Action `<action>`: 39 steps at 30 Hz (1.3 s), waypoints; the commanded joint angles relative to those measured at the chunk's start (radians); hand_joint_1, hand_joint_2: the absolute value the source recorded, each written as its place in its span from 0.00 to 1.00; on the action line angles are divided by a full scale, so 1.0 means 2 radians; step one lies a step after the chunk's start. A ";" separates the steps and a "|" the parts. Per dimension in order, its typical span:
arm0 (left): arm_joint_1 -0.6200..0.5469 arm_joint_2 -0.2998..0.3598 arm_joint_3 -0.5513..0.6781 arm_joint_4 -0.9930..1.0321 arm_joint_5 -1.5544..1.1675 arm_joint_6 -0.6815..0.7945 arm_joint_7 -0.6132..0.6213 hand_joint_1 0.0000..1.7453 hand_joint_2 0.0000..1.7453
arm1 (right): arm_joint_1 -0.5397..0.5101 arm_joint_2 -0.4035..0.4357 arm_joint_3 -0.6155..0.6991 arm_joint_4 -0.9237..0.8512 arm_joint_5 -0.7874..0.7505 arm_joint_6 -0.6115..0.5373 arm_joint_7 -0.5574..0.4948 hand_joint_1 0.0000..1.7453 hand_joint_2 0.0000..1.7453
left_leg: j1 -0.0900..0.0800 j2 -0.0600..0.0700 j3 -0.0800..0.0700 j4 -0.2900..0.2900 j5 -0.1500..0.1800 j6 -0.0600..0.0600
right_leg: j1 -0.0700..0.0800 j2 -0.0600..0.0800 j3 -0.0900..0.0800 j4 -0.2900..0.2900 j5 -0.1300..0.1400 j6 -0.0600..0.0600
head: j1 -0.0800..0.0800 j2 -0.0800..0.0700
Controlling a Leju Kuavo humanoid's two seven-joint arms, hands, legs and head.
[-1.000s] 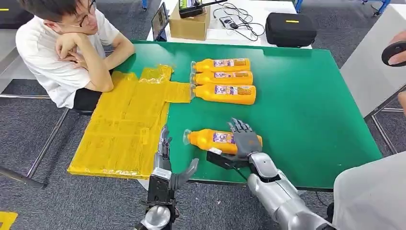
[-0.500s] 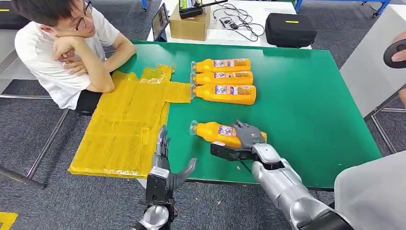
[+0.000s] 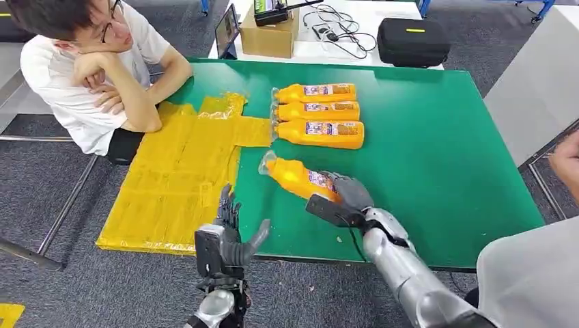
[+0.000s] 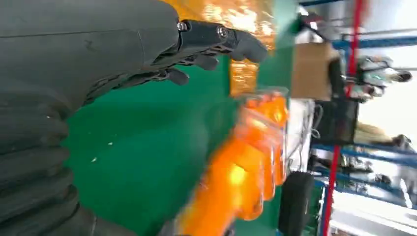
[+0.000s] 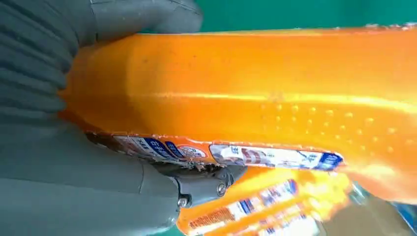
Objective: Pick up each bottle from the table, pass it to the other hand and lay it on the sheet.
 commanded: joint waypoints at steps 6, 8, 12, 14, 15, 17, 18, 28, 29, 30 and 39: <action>0.012 0.037 -0.022 -0.009 0.071 -0.075 0.069 0.00 1.00 | 0.124 0.004 -0.059 -0.267 -0.083 -0.184 -0.075 1.00 1.00 | 0.000 0.000 0.000 0.000 -0.001 -0.001 | 0.000 0.000 0.000 0.000 -0.001 -0.001 | 0.000 0.000; 0.012 0.037 -0.022 -0.009 0.071 -0.075 0.069 0.00 1.00 | 0.124 0.004 -0.059 -0.267 -0.083 -0.184 -0.075 1.00 1.00 | 0.000 0.000 0.000 0.000 -0.001 -0.001 | 0.000 0.000 0.000 0.000 -0.001 -0.001 | 0.000 0.000; 0.004 0.043 -0.048 -0.004 0.032 -0.102 0.031 0.00 1.00 | 0.105 0.015 -0.028 -0.217 -0.115 -0.121 -0.079 1.00 1.00 | 0.001 0.001 0.001 0.000 -0.002 -0.001 | 0.001 0.000 0.001 0.000 -0.001 -0.002 | 0.000 0.000; 0.007 0.041 -0.055 -0.013 0.001 -0.092 0.002 0.00 1.00 | 0.099 0.031 0.005 -0.179 -0.114 -0.095 -0.083 1.00 1.00 | 0.000 0.000 0.000 0.000 -0.001 -0.001 | 0.000 0.000 0.000 0.000 -0.001 -0.001 | 0.000 0.000; 0.008 0.038 -0.054 -0.019 -0.012 -0.079 -0.009 0.00 1.00 | 0.097 0.033 0.030 -0.162 -0.107 -0.083 -0.087 1.00 1.00 | 0.000 0.001 0.000 0.000 -0.001 -0.001 | 0.001 0.000 0.000 0.000 -0.001 -0.001 | 0.000 0.000; 0.010 0.035 -0.051 -0.028 -0.009 -0.076 -0.006 0.00 1.00 | 0.107 0.043 0.056 -0.144 -0.099 -0.087 -0.094 1.00 1.00 | 0.001 0.003 0.001 0.000 -0.002 -0.001 | 0.001 0.003 0.001 -0.001 -0.001 -0.002 | 0.000 0.000; 0.012 0.037 -0.050 -0.034 -0.006 -0.078 -0.004 0.00 1.00 | 0.112 0.044 0.066 -0.142 -0.097 -0.089 -0.096 1.00 1.00 | 0.001 0.003 0.002 0.000 -0.002 -0.002 | 0.001 0.002 0.001 -0.001 -0.001 -0.002 | 0.000 0.000; 0.024 0.022 -0.011 -0.055 0.044 -0.050 -0.002 0.00 1.00 | 0.128 0.046 0.098 -0.135 -0.082 -0.114 -0.089 1.00 1.00 | 0.001 0.001 -0.001 -0.001 -0.001 -0.001 | 0.000 0.000 0.000 -0.001 -0.001 -0.001 | 0.000 0.000; 0.024 0.022 -0.007 -0.056 0.056 -0.055 0.002 0.00 1.00 | 0.127 0.043 0.103 -0.129 -0.083 -0.109 -0.087 1.00 1.00 | 0.001 0.001 0.000 0.000 -0.002 -0.001 | 0.001 0.001 0.001 -0.001 -0.001 -0.001 | 0.000 0.000; 0.025 0.023 -0.006 -0.057 0.064 -0.061 0.006 0.00 1.00 | 0.126 0.041 0.105 -0.126 -0.082 -0.108 -0.085 1.00 1.00 | 0.001 0.000 -0.001 -0.001 -0.001 -0.001 | 0.000 0.000 0.000 -0.001 -0.001 -0.001 | 0.000 0.000; 0.022 0.025 0.006 -0.070 0.120 -0.101 0.044 0.00 1.00 | 0.119 0.035 0.127 -0.130 -0.073 -0.093 -0.076 1.00 1.00 | 0.001 0.001 -0.001 0.000 -0.001 -0.001 | 0.001 0.000 0.000 -0.001 -0.001 -0.001 | 0.000 0.000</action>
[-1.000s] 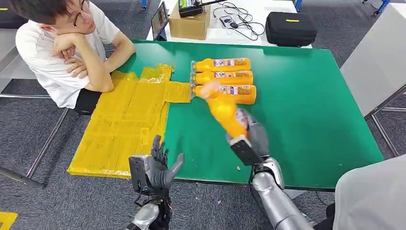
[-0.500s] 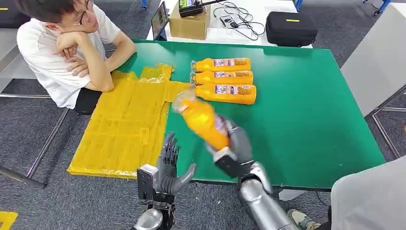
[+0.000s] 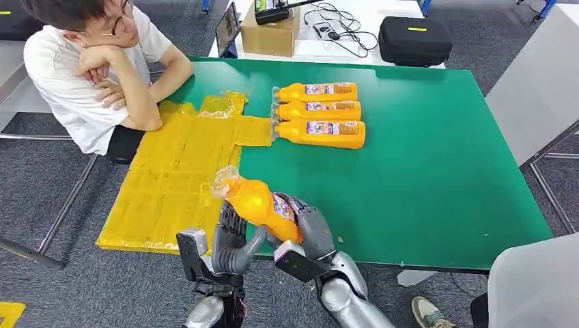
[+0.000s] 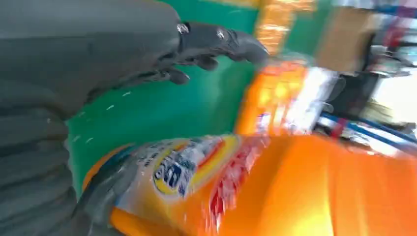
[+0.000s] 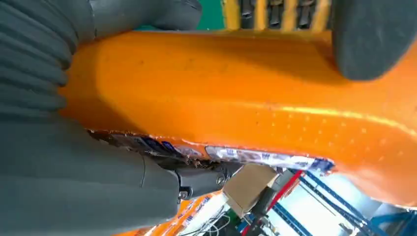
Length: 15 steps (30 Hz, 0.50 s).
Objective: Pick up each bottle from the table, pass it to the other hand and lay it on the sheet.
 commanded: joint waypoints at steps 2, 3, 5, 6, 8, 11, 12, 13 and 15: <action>-0.010 0.004 0.021 -0.003 0.013 -0.011 0.014 0.00 1.00 | -0.022 -0.011 0.040 0.036 0.003 0.013 0.010 1.00 1.00 | 0.001 0.000 0.002 0.000 -0.001 -0.001 | 0.001 0.000 0.003 0.000 -0.001 -0.001 | 0.000 0.000; -0.011 0.004 0.021 -0.003 0.012 -0.011 0.012 0.00 1.00 | -0.023 -0.011 0.040 0.039 -0.001 0.017 0.013 1.00 1.00 | 0.001 0.000 0.002 0.000 -0.001 -0.001 | 0.001 0.000 0.002 0.000 -0.001 -0.001 | 0.000 0.000; -0.009 0.005 0.022 -0.001 0.016 -0.011 0.021 0.00 1.00 | -0.027 -0.014 0.047 0.043 0.009 0.016 0.019 1.00 1.00 | 0.001 0.001 0.003 0.000 -0.001 -0.001 | 0.001 0.000 0.003 -0.001 -0.001 -0.001 | 0.000 0.000; -0.008 0.005 0.024 0.003 0.023 -0.012 0.031 0.00 1.00 | -0.025 -0.017 0.050 0.040 0.009 0.020 0.019 1.00 1.00 | 0.001 0.000 0.002 0.000 -0.001 -0.001 | 0.001 0.000 0.002 -0.001 -0.001 -0.001 | 0.000 0.000; -0.010 0.007 0.028 0.012 0.032 -0.016 0.041 0.00 1.00 | -0.024 -0.020 0.054 0.031 0.012 0.018 0.019 1.00 1.00 | 0.001 0.000 0.003 0.000 -0.001 -0.001 | 0.001 0.000 0.003 -0.001 -0.001 -0.001 | 0.000 0.000; -0.016 0.013 0.019 0.026 0.038 -0.056 0.046 0.00 1.00 | -0.027 -0.025 0.059 0.022 0.007 0.036 0.021 1.00 1.00 | 0.001 0.000 0.002 0.000 0.000 -0.001 | 0.001 0.000 0.002 -0.001 0.000 -0.001 | 0.000 0.000; -0.018 0.015 0.014 0.029 0.033 -0.081 0.039 0.00 1.00 | -0.033 -0.027 0.062 0.022 0.005 0.046 0.023 1.00 1.00 | 0.000 0.000 0.001 0.000 0.000 0.000 | 0.000 0.000 0.001 0.000 0.000 -0.001 | 0.000 0.000; -0.017 0.016 0.013 0.030 0.029 -0.088 0.036 0.00 1.00 | -0.038 -0.028 0.066 0.025 0.004 0.060 0.030 1.00 1.00 | 0.001 0.000 0.002 0.000 -0.001 -0.001 | 0.001 0.000 0.003 -0.001 -0.001 -0.001 | 0.000 0.000; -0.015 0.017 0.014 0.032 0.019 -0.102 0.030 0.00 1.00 | -0.047 -0.033 0.074 0.026 0.000 0.088 0.044 1.00 1.00 | 0.001 0.001 0.003 0.000 -0.001 -0.001 | 0.001 0.000 0.003 -0.001 -0.001 -0.001 | 0.000 0.000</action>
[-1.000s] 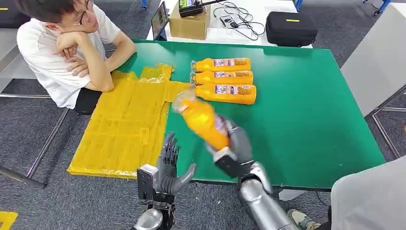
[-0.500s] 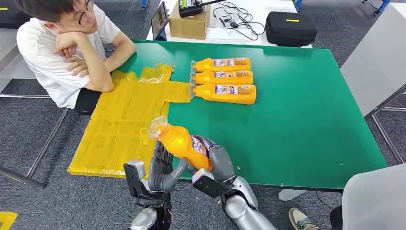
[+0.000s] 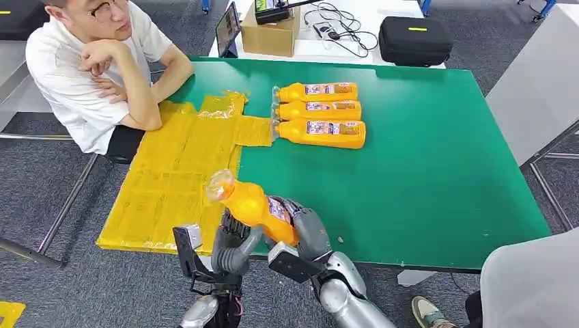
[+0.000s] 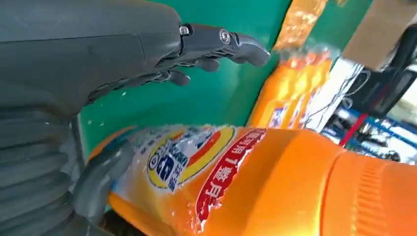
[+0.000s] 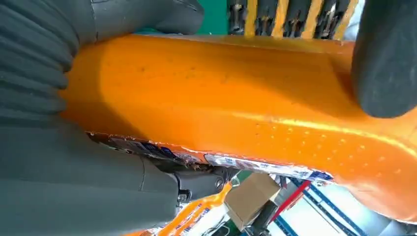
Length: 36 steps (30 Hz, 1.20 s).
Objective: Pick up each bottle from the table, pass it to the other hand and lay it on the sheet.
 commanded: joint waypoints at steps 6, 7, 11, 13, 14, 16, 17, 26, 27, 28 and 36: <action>-0.016 0.025 -0.006 0.049 -0.052 -0.124 -0.029 0.00 1.00 | -0.057 -0.041 0.075 0.019 -0.006 0.128 0.051 1.00 1.00 | 0.001 0.000 0.002 0.000 -0.001 -0.001 | 0.001 0.000 0.002 -0.001 -0.001 -0.001 | 0.000 0.000; -0.015 0.026 -0.006 0.051 -0.056 -0.128 -0.031 0.00 1.00 | -0.059 -0.044 0.077 0.019 -0.005 0.135 0.052 1.00 1.00 | 0.000 0.000 0.002 0.000 0.000 0.000 | 0.001 0.000 0.002 -0.001 0.000 -0.001 | 0.000 0.000; -0.013 0.020 0.002 0.060 -0.081 -0.139 -0.041 0.00 1.00 | -0.068 -0.053 0.087 0.019 -0.003 0.161 0.064 1.00 1.00 | 0.001 0.001 0.002 0.000 -0.001 -0.001 | 0.001 0.000 0.002 -0.001 0.000 -0.001 | 0.000 0.000; -0.014 0.018 0.004 0.064 -0.084 -0.140 -0.040 0.00 1.00 | -0.071 -0.055 0.089 0.017 -0.008 0.175 0.063 1.00 1.00 | 0.001 0.000 0.004 0.000 -0.001 -0.001 | 0.001 -0.001 0.004 -0.001 -0.001 -0.002 | 0.000 0.000; -0.016 0.016 0.006 0.068 -0.087 -0.140 -0.039 0.00 1.00 | -0.070 -0.055 0.089 0.015 -0.009 0.177 0.062 1.00 1.00 | 0.001 0.000 0.004 0.000 -0.002 -0.001 | 0.002 -0.002 0.005 -0.001 -0.002 -0.002 | 0.000 0.000; -0.018 0.014 0.006 0.073 -0.092 -0.138 -0.035 0.08 1.00 | -0.069 -0.057 0.092 0.012 -0.007 0.177 0.063 1.00 1.00 | 0.001 0.000 0.005 0.000 -0.002 -0.001 | 0.002 -0.001 0.005 -0.001 -0.002 -0.002 | 0.000 0.000; -0.018 0.014 0.007 0.074 -0.094 -0.136 -0.035 0.08 1.00 | -0.069 -0.058 0.093 0.011 -0.006 0.177 0.063 1.00 1.00 | 0.001 0.000 0.002 0.000 -0.001 -0.001 | 0.001 0.000 0.002 0.000 -0.001 -0.001 | 0.000 0.000; -0.026 -0.001 0.028 0.101 -0.085 -0.132 -0.003 1.00 1.00 | -0.075 -0.067 0.105 -0.013 0.003 0.178 0.069 1.00 1.00 | 0.001 0.000 0.003 0.000 -0.001 -0.001 | 0.001 -0.001 0.003 0.000 -0.001 -0.001 | 0.000 0.000; -0.025 -0.002 0.032 0.097 -0.078 -0.133 0.006 1.00 1.00 | -0.074 -0.068 0.106 -0.012 0.004 0.177 0.070 1.00 1.00 | 0.000 0.000 0.001 0.000 0.000 0.000 | 0.000 0.000 0.001 0.000 0.000 -0.001 | 0.000 0.000; -0.024 -0.004 0.038 0.093 -0.069 -0.131 0.013 1.00 1.00 | -0.072 -0.067 0.107 -0.012 0.006 0.173 0.071 1.00 1.00 | 0.001 0.001 0.002 0.000 -0.001 -0.001 | 0.001 0.000 0.002 0.000 -0.001 -0.001 | 0.000 0.000; -0.023 -0.007 0.048 0.089 -0.044 -0.129 0.035 1.00 1.00 | -0.061 -0.058 0.103 -0.015 0.009 0.157 0.069 0.23 1.00 | 0.001 0.001 0.003 0.000 -0.001 -0.001 | 0.001 0.000 0.003 0.000 -0.001 -0.001 | 0.000 0.000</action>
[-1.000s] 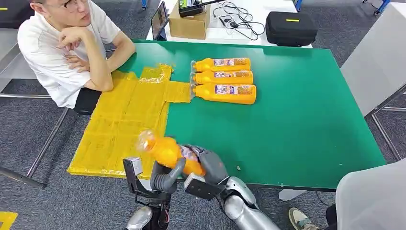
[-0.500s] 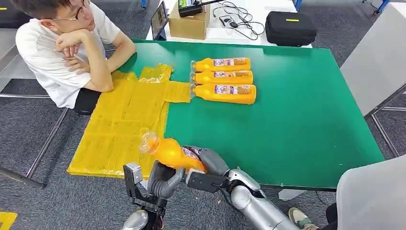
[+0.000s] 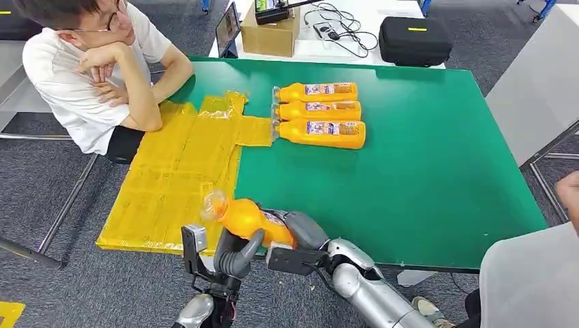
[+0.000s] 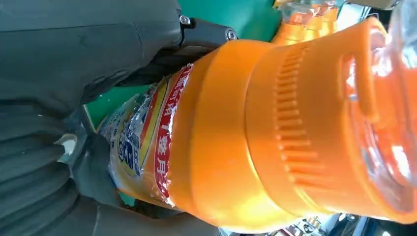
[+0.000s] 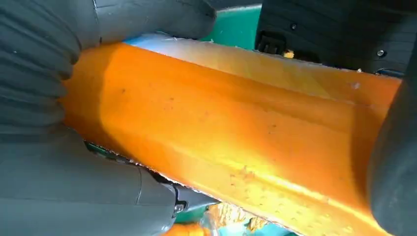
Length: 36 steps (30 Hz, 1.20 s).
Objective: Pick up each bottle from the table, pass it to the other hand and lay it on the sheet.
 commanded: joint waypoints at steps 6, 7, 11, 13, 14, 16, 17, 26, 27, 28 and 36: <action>-0.008 -0.010 0.032 0.016 0.030 0.075 0.036 1.00 1.00 | 0.049 0.012 -0.009 -0.046 0.027 -0.137 -0.041 0.00 0.00 | 0.001 0.000 0.002 0.000 -0.001 -0.001 | 0.001 0.000 0.002 0.000 -0.001 -0.001 | 0.000 0.000; -0.011 -0.010 0.032 0.016 0.027 0.086 0.036 1.00 1.00 | 0.055 0.011 -0.014 -0.053 0.026 -0.145 -0.045 0.00 0.00 | 0.001 0.000 0.003 0.000 -0.002 -0.001 | 0.001 0.000 0.003 0.000 -0.001 -0.002 | 0.000 0.000; -0.015 -0.008 0.030 0.015 0.028 0.090 0.039 1.00 1.00 | 0.057 0.008 -0.013 -0.058 0.026 -0.144 -0.045 0.00 0.00 | 0.000 0.001 0.002 0.000 -0.001 -0.001 | 0.001 0.000 0.002 0.000 -0.001 -0.001 | 0.000 0.000; -0.015 -0.008 0.030 0.015 0.028 0.090 0.039 1.00 1.00 | 0.057 0.008 -0.013 -0.058 0.026 -0.144 -0.045 0.00 0.00 | 0.001 0.001 0.002 0.000 -0.001 -0.001 | 0.001 0.000 0.002 0.000 -0.001 -0.001 | -0.001 0.000; -0.015 -0.008 0.028 0.015 0.028 0.090 0.039 1.00 1.00 | 0.055 0.008 -0.014 -0.056 0.026 -0.144 -0.045 0.00 0.00 | 0.001 0.000 0.002 0.000 -0.001 -0.001 | 0.001 -0.001 0.002 0.000 -0.001 -0.001 | 0.000 0.000; -0.015 -0.008 0.028 0.015 0.028 0.090 0.039 1.00 1.00 | 0.055 0.008 -0.014 -0.056 0.026 -0.144 -0.045 0.00 0.00 | 0.001 0.000 0.002 0.000 -0.001 -0.001 | 0.001 -0.001 0.002 0.000 -0.001 -0.001 | 0.000 0.000; -0.015 -0.008 0.028 0.015 0.028 0.090 0.039 1.00 1.00 | 0.055 0.008 -0.014 -0.056 0.026 -0.144 -0.045 0.00 0.00 | 0.000 0.000 0.002 0.000 -0.001 -0.001 | 0.001 0.000 0.001 0.000 -0.001 -0.001 | 0.000 0.000; -0.047 -0.009 0.036 -0.012 -0.058 0.215 -0.011 1.00 1.00 | 0.094 0.017 -0.069 -0.100 -0.005 -0.236 -0.130 0.00 0.00 | 0.001 -0.001 0.001 0.000 0.000 -0.001 | 0.001 -0.001 0.001 0.000 -0.001 -0.001 | 0.000 0.000; -0.063 -0.001 0.043 -0.009 -0.076 0.235 -0.021 1.00 1.00 | 0.098 0.022 -0.080 -0.105 -0.016 -0.247 -0.136 0.00 0.00 | 0.001 -0.001 0.002 0.000 -0.001 -0.001 | 0.001 -0.001 0.002 0.000 -0.001 -0.002 | 0.000 0.000; -0.072 0.007 0.047 -0.008 -0.086 0.242 -0.021 1.00 1.00 | 0.099 0.025 -0.086 -0.106 -0.021 -0.253 -0.139 0.00 0.00 | 0.001 -0.001 0.001 0.000 0.000 -0.001 | 0.001 -0.001 0.001 0.000 0.000 -0.001 | 0.000 0.000; -0.171 0.069 0.097 0.080 -0.371 0.367 0.008 1.00 1.00 | 0.124 0.050 -0.145 -0.145 -0.052 -0.291 -0.180 0.00 0.00 | 0.001 0.000 0.002 0.000 0.000 -0.001 | 0.001 -0.001 0.002 0.000 -0.001 -0.002 | 0.000 0.000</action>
